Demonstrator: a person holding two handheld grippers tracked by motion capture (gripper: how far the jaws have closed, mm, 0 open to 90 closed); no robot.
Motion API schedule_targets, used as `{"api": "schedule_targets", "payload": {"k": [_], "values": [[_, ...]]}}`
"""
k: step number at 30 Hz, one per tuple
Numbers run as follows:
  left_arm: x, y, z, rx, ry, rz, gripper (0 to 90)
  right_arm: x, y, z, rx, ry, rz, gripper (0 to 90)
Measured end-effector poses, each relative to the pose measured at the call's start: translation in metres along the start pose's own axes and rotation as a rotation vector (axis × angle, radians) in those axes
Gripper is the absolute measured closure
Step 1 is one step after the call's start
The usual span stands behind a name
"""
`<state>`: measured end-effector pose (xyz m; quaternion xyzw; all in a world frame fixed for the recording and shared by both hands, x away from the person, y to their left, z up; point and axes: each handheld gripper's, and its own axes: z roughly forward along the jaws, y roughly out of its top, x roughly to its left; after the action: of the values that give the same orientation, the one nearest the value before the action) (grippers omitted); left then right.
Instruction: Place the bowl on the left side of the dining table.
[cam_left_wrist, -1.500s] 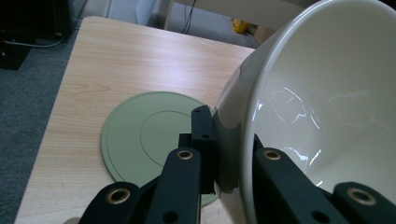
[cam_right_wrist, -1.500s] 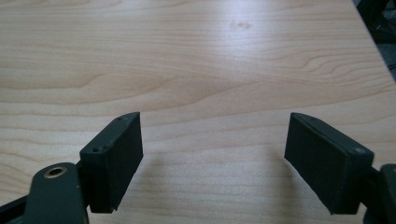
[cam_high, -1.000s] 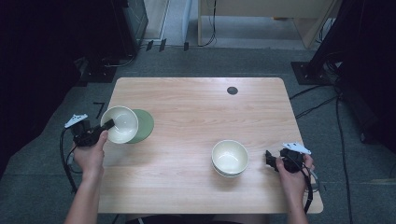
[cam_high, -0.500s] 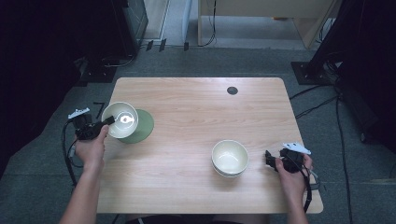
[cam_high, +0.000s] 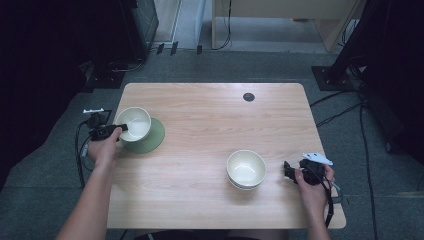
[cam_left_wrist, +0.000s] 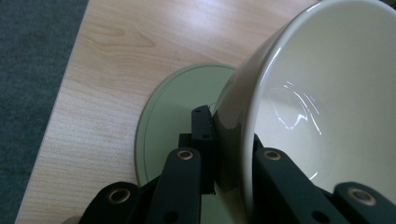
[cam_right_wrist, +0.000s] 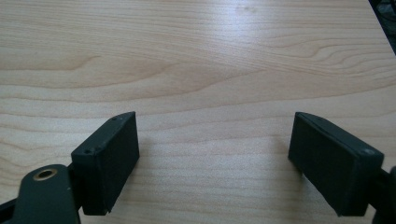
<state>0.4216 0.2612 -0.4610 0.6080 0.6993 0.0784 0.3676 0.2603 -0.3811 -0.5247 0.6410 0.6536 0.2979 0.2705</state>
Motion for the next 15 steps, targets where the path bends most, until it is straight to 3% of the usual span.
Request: {"api": "schedule_targets", "payload": {"k": [4,6,9,15], "values": [[-0.001,0.004,0.009,0.076,0.034,0.007,84.7,0.000,0.000,0.000,0.000,0.000,0.001,15.7],[-0.002,0.005,0.013,0.085,0.055,0.014,84.7,0.000,0.000,0.000,0.001,0.000,0.001,15.8],[-0.002,0.008,0.016,0.100,0.051,-0.003,84.7,0.000,0.000,0.000,0.000,0.000,0.001,15.7],[-0.004,0.012,0.021,0.140,0.071,0.001,84.7,0.000,0.000,0.000,0.001,0.000,0.001,15.8]]}}
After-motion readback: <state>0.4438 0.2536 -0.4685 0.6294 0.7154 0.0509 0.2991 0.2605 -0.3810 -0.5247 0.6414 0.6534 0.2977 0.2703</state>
